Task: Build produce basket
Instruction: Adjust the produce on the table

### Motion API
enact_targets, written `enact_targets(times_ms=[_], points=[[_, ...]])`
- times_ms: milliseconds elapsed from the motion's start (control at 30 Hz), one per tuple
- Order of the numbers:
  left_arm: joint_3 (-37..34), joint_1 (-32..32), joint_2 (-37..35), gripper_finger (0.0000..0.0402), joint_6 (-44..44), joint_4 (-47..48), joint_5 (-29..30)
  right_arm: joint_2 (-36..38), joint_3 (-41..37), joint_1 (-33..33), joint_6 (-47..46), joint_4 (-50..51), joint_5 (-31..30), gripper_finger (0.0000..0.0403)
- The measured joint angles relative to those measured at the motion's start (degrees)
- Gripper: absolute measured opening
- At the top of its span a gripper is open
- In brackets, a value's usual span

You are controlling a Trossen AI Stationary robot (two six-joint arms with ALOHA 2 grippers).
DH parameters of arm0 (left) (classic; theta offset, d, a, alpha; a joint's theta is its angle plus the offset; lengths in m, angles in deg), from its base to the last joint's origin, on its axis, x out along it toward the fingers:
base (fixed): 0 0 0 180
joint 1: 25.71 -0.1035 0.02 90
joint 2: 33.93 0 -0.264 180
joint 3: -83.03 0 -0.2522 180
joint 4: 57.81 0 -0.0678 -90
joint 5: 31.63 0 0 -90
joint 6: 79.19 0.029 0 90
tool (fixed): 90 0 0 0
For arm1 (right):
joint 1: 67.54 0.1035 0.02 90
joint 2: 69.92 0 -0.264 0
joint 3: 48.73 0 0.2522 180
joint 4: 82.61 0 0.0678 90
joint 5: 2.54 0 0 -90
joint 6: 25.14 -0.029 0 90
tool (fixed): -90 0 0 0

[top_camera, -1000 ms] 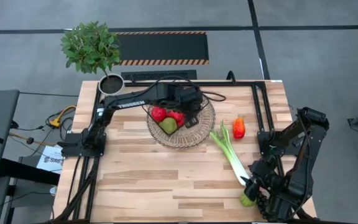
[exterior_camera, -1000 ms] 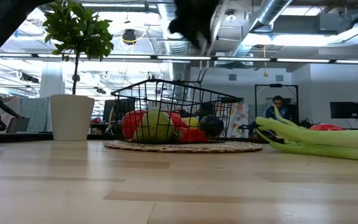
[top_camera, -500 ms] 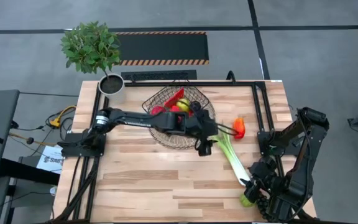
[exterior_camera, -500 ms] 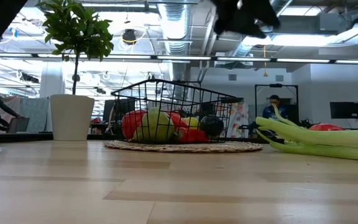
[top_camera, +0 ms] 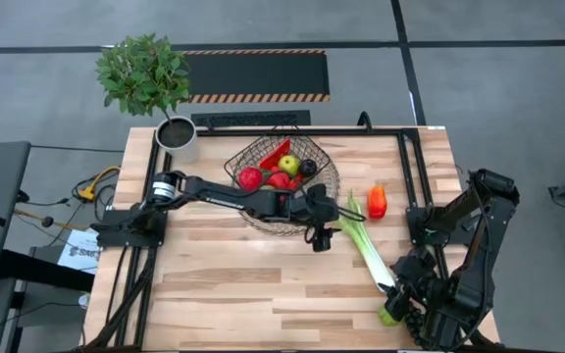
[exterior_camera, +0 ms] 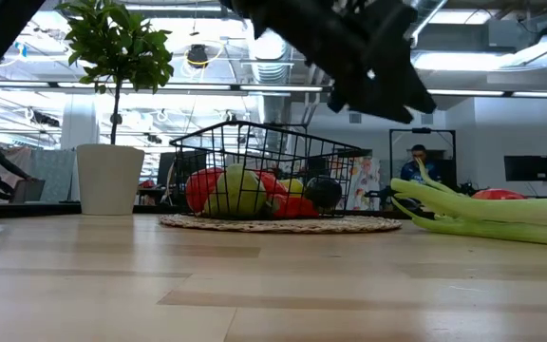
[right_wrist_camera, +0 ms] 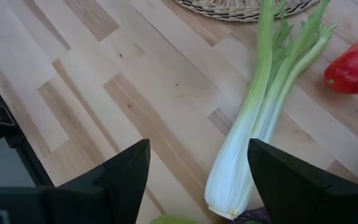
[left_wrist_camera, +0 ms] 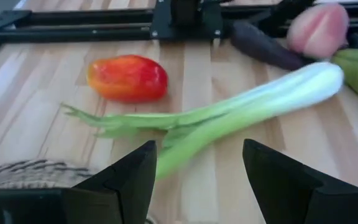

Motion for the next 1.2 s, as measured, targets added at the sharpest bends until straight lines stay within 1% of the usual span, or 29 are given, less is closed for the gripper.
enact_targets(times_ms=[33, 100, 167, 267, 333, 433, 533, 633, 767, 833, 967, 1033, 1100, 1200], points=[[-0.04, -0.12, 0.78, 0.0227, 0.28, -1.62, 0.00, -0.02, 0.02, 0.00, 0.00, -0.13, 0.00, 0.0291], [-0.15, -0.42, 1.99, 0.0227, -0.09, -1.46, -0.19, -0.02, 0.02, -0.04, -0.02, -0.26, -0.01, 0.0291], [0.13, -0.60, 3.99, 0.0227, -2.13, -3.33, -1.35, -0.02, 0.02, -0.42, -0.02, -0.33, -0.01, 0.0291], [0.09, -0.70, 5.43, 0.0227, -5.44, -2.83, -1.49, -0.02, -0.01, -1.87, -0.87, 0.17, 0.38, 0.0291], [0.14, -0.66, 5.52, 0.0227, -6.82, -2.56, -1.37, -0.02, -0.55, -3.51, -2.26, 0.36, 1.85, 0.0291], [0.16, -0.64, 5.57, 0.0227, -7.31, -2.47, -1.50, 0.01, -2.73, -6.45, -4.30, -0.55, 5.59, 0.0291], [0.16, -0.56, 5.58, 0.0227, -9.07, -2.40, -1.60, 0.01, -6.57, -9.61, -3.40, -4.15, 9.83, 0.0291], [0.18, -0.36, 5.60, 0.0227, -12.18, -2.31, -1.61, 0.01, -11.38, -12.91, -0.86, -10.59, 13.46, 0.0291], [0.21, 0.28, 5.59, 0.0227, -13.87, -1.45, -1.59, 0.12, -17.06, -16.54, 2.45, -19.30, 17.81, 0.0291], [0.22, 0.73, 5.58, 0.0227, -15.15, 0.12, -1.71, 0.12, -18.45, -17.76, 2.86, -20.49, 19.74, 0.0291], [0.22, 1.51, 4.78, 0.0227, -16.59, 3.02, -5.21, 0.58, -18.17, -17.35, 4.73, -20.50, 21.35, 0.0291], [0.22, 2.04, 3.70, 0.0227, -16.89, 4.47, -6.41, 2.34, -16.86, -16.26, 6.87, -20.64, 22.01, 0.0291], [0.23, 2.63, 2.61, 0.0227, -17.07, 4.87, -7.49, 4.04, -15.02, -14.73, 10.60, -21.18, 22.29, 0.0291], [0.24, 3.67, 0.44, 0.0227, -17.76, 5.46, -7.82, 6.08, -12.05, -10.72, 17.94, -21.55, 24.26, 0.0291]])
